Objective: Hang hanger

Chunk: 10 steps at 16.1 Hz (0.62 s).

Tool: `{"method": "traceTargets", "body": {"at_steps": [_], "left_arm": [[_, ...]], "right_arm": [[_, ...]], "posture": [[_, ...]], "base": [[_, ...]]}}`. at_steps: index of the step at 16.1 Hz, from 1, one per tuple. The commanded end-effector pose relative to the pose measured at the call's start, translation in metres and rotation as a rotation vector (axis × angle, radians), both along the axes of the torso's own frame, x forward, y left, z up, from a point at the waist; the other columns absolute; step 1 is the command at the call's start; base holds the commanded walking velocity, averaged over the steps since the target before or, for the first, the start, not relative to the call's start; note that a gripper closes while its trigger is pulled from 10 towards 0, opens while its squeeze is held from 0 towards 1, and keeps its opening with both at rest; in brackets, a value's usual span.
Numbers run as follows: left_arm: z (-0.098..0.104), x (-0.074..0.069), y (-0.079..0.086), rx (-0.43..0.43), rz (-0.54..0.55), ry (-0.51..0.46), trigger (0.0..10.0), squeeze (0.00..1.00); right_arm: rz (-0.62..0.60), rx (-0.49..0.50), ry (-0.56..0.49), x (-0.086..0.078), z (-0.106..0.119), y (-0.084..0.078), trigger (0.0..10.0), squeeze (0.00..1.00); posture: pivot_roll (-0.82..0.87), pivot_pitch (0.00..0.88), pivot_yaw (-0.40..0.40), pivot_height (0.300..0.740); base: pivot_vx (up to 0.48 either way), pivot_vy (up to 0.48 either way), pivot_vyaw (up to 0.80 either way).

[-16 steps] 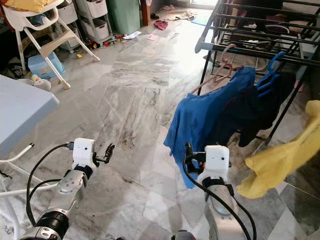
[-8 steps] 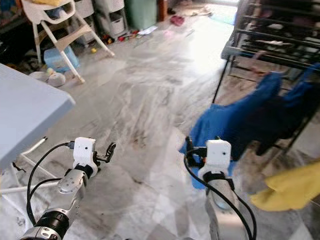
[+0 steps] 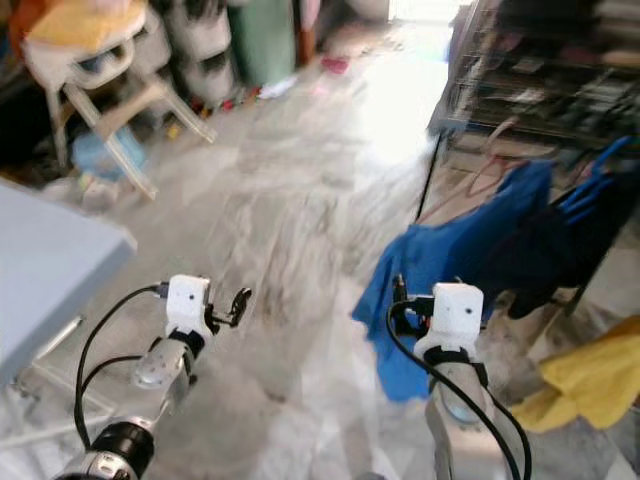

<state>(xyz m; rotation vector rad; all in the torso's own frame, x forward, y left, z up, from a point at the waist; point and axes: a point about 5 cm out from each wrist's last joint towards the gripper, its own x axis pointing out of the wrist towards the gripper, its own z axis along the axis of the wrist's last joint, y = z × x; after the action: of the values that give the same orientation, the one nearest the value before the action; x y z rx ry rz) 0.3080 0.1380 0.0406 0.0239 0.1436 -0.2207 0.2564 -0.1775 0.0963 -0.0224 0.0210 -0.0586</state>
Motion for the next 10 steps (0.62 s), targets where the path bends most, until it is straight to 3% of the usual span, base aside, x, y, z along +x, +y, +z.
{"method": "traceTargets", "body": {"at_steps": [1,3,5,7,10], "left_arm": [[-0.0046,-0.0022,0.0118,0.015,0.021,0.025,10.0,0.00],[-0.0051,-0.0023,0.0097,0.014,0.013,0.028,10.0,0.00],[-0.0069,-0.0033,0.0070,0.016,0.002,0.034,10.0,0.00],[-0.0079,-0.0036,0.0045,0.012,-0.007,0.041,10.0,0.00],[-0.0094,-0.0045,0.0025,0.006,-0.016,0.048,10.0,0.00]], "right_arm": [[0.013,0.021,0.001,0.0001,0.0003,0.0071,10.0,0.00],[0.011,0.022,-0.001,-0.0002,0.0007,0.0066,10.0,0.00],[0.006,0.022,-0.001,-0.0003,0.0008,0.0061,10.0,0.00],[0.001,0.020,0.003,-0.0002,0.0007,0.0059,10.0,0.00],[0.002,0.014,0.004,0.0004,0.0004,0.0062,10.0,0.00]], "posture": [[-0.25,0.101,0.072,0.740],[-0.25,0.101,0.071,0.740],[-0.26,0.102,0.071,0.740],[-0.26,0.102,0.070,0.740],[-0.25,0.107,0.068,0.740]], "base": [[0.360,0.266,-0.77],[0.364,0.261,-0.68],[0.368,0.266,0.00],[0.368,0.264,-0.61],[0.366,0.261,0.00]]}}
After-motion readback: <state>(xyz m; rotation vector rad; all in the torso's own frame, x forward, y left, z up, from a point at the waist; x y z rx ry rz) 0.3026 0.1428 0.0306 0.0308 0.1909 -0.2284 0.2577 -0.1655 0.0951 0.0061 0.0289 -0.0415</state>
